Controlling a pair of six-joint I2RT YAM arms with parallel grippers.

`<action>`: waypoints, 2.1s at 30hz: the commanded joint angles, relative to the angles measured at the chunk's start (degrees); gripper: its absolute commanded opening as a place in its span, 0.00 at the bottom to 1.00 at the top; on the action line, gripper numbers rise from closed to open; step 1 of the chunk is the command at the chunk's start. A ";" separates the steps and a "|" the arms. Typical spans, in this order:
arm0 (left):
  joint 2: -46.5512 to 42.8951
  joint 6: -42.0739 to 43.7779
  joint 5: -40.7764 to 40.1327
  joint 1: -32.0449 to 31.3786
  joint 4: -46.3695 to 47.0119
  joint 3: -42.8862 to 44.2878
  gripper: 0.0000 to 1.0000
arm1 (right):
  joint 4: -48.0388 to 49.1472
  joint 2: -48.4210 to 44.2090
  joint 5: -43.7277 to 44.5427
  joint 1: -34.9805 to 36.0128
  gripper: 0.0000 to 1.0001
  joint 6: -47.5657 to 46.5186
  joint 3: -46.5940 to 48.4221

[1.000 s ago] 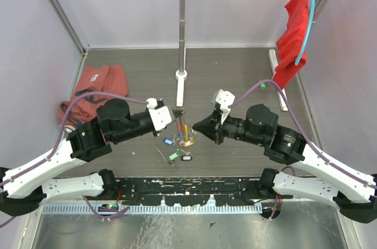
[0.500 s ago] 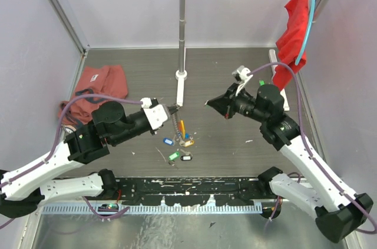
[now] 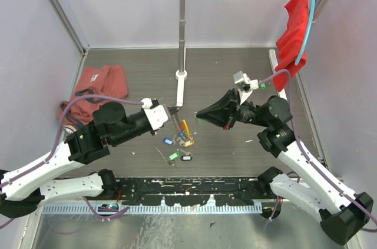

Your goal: Put the keys on the keyring

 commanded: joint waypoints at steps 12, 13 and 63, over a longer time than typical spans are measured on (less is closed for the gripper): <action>-1.91 0.30 0.54 -0.18 3.99 -1.25 0.00 | 3.21 2.96 10.43 9.88 0.01 -4.85 3.14; -1.84 0.31 0.61 -0.18 3.96 -1.26 0.00 | 4.09 2.92 10.71 9.90 0.01 -4.39 3.01; -1.56 0.39 1.44 -0.18 4.09 -1.55 0.00 | 4.89 7.84 13.73 10.84 0.01 -1.53 3.47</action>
